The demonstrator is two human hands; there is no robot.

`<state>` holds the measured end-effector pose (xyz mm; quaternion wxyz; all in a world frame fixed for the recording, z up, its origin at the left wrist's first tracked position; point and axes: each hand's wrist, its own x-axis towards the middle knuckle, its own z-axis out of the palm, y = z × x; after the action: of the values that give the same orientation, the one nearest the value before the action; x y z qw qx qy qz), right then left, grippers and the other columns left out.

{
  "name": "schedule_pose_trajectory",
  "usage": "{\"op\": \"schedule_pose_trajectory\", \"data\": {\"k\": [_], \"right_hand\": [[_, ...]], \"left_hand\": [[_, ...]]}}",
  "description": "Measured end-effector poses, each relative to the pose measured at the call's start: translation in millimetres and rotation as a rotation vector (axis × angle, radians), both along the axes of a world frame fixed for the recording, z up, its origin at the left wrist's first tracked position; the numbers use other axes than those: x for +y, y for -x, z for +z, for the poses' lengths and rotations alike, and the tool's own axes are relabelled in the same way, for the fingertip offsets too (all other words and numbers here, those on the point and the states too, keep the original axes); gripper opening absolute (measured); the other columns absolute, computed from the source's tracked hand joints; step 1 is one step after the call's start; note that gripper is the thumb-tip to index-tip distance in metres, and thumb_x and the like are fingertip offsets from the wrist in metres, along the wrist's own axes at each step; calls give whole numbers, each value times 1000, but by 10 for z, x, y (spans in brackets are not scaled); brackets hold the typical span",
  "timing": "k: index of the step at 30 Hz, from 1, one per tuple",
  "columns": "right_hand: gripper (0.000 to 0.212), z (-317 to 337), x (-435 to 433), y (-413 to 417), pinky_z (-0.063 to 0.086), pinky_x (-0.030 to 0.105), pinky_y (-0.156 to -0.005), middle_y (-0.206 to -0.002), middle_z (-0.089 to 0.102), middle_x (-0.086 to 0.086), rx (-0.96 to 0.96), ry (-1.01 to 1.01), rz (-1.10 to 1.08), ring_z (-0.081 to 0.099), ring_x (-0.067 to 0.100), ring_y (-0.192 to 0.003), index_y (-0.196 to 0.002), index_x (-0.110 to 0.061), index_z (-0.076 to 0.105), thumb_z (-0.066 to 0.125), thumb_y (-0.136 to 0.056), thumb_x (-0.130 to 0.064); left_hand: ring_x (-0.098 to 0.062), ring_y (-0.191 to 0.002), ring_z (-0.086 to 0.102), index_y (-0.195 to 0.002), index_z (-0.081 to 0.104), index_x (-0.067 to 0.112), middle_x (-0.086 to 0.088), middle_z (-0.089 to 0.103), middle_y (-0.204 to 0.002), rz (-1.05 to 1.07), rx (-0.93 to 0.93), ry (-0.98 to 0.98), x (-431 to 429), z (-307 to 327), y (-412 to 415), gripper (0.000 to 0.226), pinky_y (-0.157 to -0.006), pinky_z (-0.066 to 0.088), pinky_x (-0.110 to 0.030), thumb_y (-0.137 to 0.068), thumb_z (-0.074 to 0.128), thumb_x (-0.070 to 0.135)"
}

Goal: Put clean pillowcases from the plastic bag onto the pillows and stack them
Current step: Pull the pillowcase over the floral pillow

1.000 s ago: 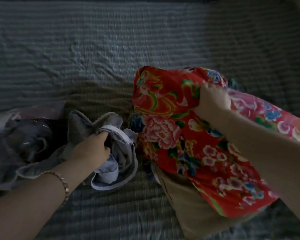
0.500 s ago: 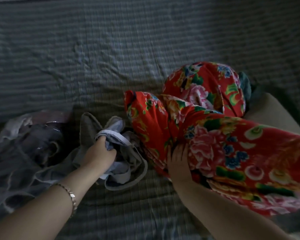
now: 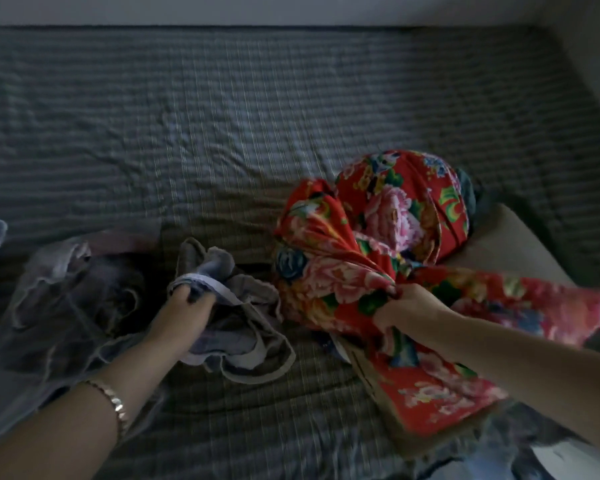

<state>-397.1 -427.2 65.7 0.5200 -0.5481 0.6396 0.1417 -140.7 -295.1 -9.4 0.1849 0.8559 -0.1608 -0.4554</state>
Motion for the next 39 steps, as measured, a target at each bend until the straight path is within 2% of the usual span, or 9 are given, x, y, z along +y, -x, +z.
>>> {"op": "schedule_pose_trajectory", "data": {"k": [5,8,13,16,22,27,33,36,39], "right_hand": [[36,294,546,25,57,33,-69,-75,72,12,-235,-192,-146,68,26,-69,-72,-6,72,64,-37,-6],[23,-28,887,-2,48,18,-62,-75,66,-1,-157,-292,111,62,10,-66,-80,-14,67,66,-61,-2],[19,-1093,1165,-12,41,22,-62,-77,57,1,-28,-325,175,56,15,-70,-90,-11,58,62,-71,-7],[49,-1489,1147,-4,51,28,-84,-105,63,2,-62,-461,153,61,16,-95,-114,-20,56,69,-67,-15],[132,-1892,629,19,47,39,-98,-134,49,5,7,-273,-258,55,26,-116,-142,-15,34,81,-32,-72],[118,-2118,665,-378,33,39,-106,-145,33,17,130,-277,-141,37,32,-132,-146,0,8,73,-66,-58],[60,-1973,837,-479,46,33,-89,-124,57,6,7,76,-139,55,26,-113,-136,-18,39,64,-81,-15],[63,-1558,1092,-742,47,33,-92,-124,56,3,-138,205,72,54,23,-115,-141,-22,34,59,-83,-19],[113,-1298,1405,-1015,36,32,-106,-141,37,5,-200,114,286,38,22,-130,-149,-13,9,71,-66,-59]], "left_hand": [[-31,-128,42,-142,38,14,-11,41,-144,109,201,19,-8,227,-296,78,-104,33,-39,-85,38,67],[-31,-130,40,-141,37,13,-12,39,-145,-129,60,-90,125,205,-277,79,-100,33,-36,-84,39,68],[-21,-96,58,-97,63,21,-6,63,-106,-384,-95,-230,439,-77,-174,45,-70,41,-27,-82,53,61],[-21,-73,57,-75,66,8,-7,56,-73,-581,-237,-359,564,-308,-189,60,-53,35,-27,-81,49,66],[-34,-133,34,-141,36,8,-17,24,-150,-326,111,-644,806,-928,41,114,-109,33,-38,-58,56,83],[-36,-118,52,-127,51,1,-19,54,-128,166,181,-449,849,-1249,322,89,-98,44,-42,-66,71,62],[-27,-62,55,-75,57,9,-14,61,-78,174,-26,-266,670,-1130,159,24,-51,43,-26,-88,58,29],[-23,-52,50,-56,48,9,-8,49,-53,117,-104,-143,465,-802,12,33,-49,36,-26,-86,57,20],[-19,-51,48,-54,46,12,-3,45,-48,-64,-106,-130,243,-621,-26,34,-47,31,-25,-84,59,20]]}}
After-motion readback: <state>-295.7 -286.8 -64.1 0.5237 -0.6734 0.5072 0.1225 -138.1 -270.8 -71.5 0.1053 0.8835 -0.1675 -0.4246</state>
